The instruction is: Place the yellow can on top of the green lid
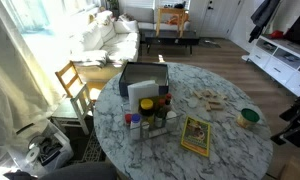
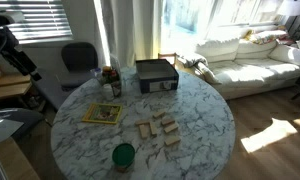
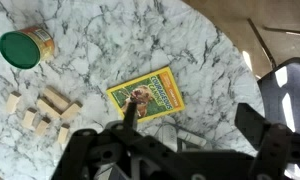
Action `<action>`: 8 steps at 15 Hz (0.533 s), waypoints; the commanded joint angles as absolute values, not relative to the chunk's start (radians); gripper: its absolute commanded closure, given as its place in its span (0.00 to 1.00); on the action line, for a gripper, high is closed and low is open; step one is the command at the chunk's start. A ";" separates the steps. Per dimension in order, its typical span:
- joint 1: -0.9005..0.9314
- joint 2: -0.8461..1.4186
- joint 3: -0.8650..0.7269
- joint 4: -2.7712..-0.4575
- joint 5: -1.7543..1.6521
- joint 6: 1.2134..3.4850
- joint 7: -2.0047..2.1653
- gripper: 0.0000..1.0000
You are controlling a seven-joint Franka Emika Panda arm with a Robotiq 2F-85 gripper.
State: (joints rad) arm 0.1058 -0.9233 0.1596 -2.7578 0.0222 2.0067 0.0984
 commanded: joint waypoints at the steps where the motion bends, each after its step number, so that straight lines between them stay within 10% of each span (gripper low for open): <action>1: 0.110 -0.921 0.156 -2.761 0.019 2.004 0.101 0.00; 8: -0.002 -0.797 0.150 -2.740 -0.028 2.079 0.182 0.00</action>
